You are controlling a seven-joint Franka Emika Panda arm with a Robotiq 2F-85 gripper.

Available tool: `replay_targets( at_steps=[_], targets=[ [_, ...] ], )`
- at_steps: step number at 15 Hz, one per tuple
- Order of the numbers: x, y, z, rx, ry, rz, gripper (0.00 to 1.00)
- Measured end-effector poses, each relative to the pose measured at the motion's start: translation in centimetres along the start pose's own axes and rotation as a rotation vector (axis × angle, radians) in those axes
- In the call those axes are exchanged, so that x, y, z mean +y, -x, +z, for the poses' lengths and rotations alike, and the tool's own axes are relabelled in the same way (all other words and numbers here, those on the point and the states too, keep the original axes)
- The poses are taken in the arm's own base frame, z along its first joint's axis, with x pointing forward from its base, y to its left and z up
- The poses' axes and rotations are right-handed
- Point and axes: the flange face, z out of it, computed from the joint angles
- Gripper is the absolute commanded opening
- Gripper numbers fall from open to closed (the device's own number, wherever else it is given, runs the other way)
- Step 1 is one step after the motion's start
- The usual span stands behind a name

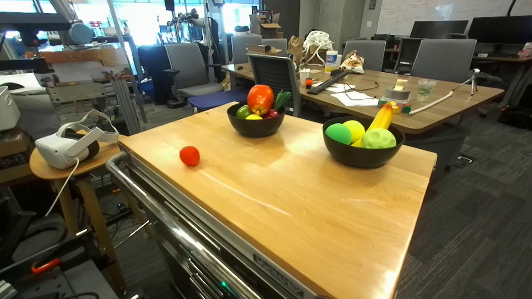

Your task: Pick up all the fruit plush toy from the table and put them in the two black bowl

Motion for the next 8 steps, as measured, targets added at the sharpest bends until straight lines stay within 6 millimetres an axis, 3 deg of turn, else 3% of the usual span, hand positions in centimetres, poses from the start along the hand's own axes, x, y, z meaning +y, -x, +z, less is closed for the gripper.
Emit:
replay_targets(
  at_steps=[8],
  targets=[
    [-0.14,0.35,0.85,-0.018,0.022,0.005,1.00]
  ],
)
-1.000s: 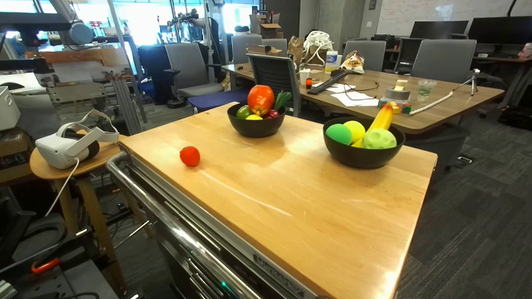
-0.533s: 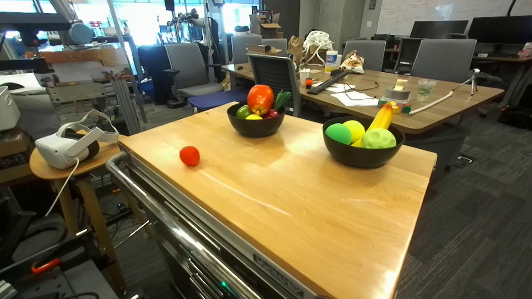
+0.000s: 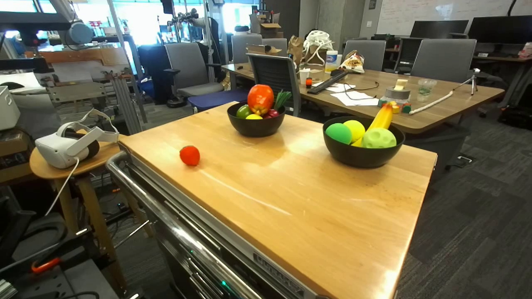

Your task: Pick up all the fruit plush toy from the table and put them in the two black bowl

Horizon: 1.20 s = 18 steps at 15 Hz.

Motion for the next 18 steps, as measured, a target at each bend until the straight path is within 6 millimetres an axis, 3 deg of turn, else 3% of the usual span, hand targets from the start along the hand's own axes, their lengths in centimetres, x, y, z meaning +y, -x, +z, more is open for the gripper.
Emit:
replay_targets(
  at_steps=[4,8,14,16,18],
  targets=[
    [0.4,1.5,2.8,-0.133,0.145,-0.051,1.00],
    [2.8,4.7,6.0,-0.253,0.271,-0.176,1.00],
    [7.2,8.9,10.7,-0.251,0.230,-0.450,1.00],
    [8.8,9.4,13.3,-0.290,0.199,-0.475,1.00],
    [9.5,9.3,14.5,-0.303,0.191,-0.480,1.00]
  ],
)
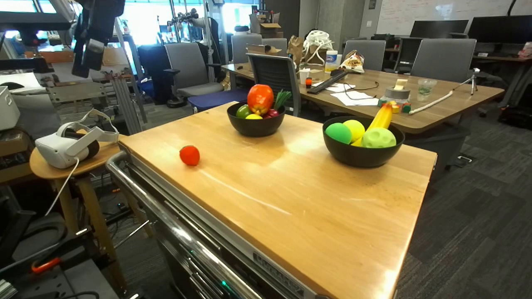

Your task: Pick up all the fruit plush toy from the table and put them in the two black bowl

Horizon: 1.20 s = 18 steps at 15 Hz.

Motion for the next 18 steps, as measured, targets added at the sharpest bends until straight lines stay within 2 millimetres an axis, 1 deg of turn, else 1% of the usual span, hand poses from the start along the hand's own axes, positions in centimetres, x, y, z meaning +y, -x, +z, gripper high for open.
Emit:
replay_targets(
  at_steps=[6,8,10,12,14,16,18],
  targets=[
    [-0.1,-0.3,0.1,0.021,0.004,0.000,1.00],
    [-0.7,-0.9,-0.1,0.106,0.059,-0.010,1.00],
    [-2.1,-1.2,0.8,0.182,0.126,-0.031,1.00],
    [-3.7,-1.6,3.3,0.264,0.162,-0.045,1.00],
    [-4.5,-1.8,6.5,0.335,0.129,-0.026,1.00],
    [-4.0,-1.6,10.0,0.357,0.040,0.002,1.00],
    [-2.3,-1.5,12.9,0.364,-0.057,0.035,1.00]
  ],
)
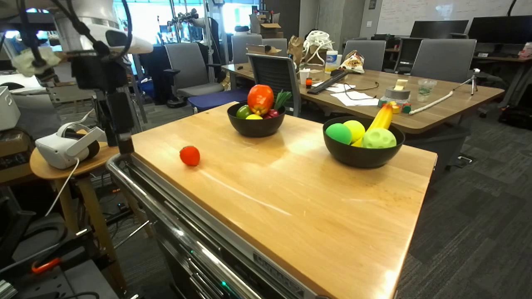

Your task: Pick up all the fruit plush toy from the table and put them in the two black bowl

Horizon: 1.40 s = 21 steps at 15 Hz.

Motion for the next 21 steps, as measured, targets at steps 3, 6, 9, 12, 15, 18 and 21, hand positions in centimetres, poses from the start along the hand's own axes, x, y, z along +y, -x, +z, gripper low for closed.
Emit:
replay_targets(
  at_steps=[3,6,9,12,15,18,21],
  targets=[
    [2.8,-0.4,0.4,0.040,-0.131,0.068,1.00],
    [4.2,-1.5,-0.9,0.090,-0.212,0.091,1.00],
    [4.2,-1.6,-1.1,0.096,-0.216,0.093,1.00],
    [3.9,-1.9,-1.0,0.118,-0.213,0.093,1.00],
    [3.2,-3.4,-0.9,0.221,-0.220,0.111,1.00],
    [2.9,-4.8,0.2,0.279,-0.201,0.141,1.00],
    [3.2,-5.4,2.1,0.265,-0.154,0.174,1.00]
  ],
)
